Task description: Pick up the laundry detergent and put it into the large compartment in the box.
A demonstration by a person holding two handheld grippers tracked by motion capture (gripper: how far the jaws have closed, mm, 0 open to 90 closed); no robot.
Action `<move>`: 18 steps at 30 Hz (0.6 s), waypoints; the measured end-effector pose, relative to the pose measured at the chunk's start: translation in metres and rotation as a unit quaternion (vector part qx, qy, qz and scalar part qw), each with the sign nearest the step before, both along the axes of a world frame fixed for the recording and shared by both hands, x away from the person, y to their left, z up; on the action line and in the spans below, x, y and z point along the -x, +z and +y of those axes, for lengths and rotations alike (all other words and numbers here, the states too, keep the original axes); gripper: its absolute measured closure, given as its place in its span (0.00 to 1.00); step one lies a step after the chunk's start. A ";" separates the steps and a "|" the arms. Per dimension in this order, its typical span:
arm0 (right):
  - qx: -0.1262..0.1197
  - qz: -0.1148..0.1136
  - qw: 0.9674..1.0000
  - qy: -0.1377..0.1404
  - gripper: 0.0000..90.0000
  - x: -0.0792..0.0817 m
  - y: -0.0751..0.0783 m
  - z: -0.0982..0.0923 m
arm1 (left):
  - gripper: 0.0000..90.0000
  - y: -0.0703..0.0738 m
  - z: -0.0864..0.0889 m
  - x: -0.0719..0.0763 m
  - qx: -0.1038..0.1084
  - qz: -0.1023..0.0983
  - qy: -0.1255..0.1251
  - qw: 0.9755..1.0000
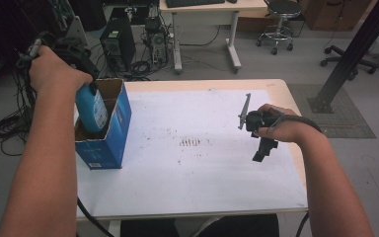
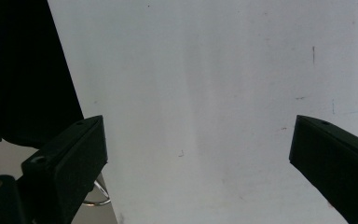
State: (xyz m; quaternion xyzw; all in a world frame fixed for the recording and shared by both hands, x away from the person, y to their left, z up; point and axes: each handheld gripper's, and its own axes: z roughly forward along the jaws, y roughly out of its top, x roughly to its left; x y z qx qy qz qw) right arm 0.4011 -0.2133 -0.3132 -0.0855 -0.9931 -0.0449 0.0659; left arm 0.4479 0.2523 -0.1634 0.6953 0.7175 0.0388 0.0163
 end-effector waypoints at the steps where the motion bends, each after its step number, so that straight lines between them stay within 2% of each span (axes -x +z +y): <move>1: 0.000 0.000 1.000 0.000 0.04 0.000 0.000 0.000 | 0.42 0.000 0.000 0.000 0.000 0.000 0.000 1.000; 4: 0.000 0.000 1.000 0.000 0.04 0.000 0.000 0.000 | 0.42 -0.007 0.001 0.000 0.002 0.001 0.002 1.000; 9: 0.003 0.001 1.000 -0.004 0.04 0.001 0.001 0.001 | 0.42 -0.016 0.002 0.000 -0.010 0.005 0.004 1.000; 14: 0.001 0.000 1.000 -0.003 0.04 0.001 0.000 0.002 | 0.42 -0.022 0.004 0.001 -0.004 0.005 0.005 1.000; 18: 0.000 0.000 1.000 -0.002 0.04 0.000 -0.001 0.001 | 0.42 -0.032 0.003 0.002 -0.008 0.009 0.002 1.000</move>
